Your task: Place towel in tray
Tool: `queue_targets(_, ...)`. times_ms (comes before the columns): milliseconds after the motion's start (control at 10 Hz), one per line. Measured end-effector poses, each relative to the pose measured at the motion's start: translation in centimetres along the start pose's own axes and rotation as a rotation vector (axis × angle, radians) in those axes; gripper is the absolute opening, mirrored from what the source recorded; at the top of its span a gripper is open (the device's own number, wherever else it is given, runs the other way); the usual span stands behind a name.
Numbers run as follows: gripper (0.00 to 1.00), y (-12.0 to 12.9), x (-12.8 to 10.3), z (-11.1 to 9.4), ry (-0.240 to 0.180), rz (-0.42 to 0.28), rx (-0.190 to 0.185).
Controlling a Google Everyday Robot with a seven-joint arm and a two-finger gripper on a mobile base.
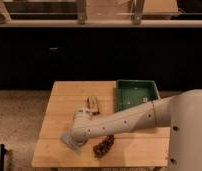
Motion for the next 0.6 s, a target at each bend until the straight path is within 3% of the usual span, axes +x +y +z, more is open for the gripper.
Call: queue_targets(600, 0.76, -0.51, -1.16, -0.88, 0.032, -0.011, -0.004)
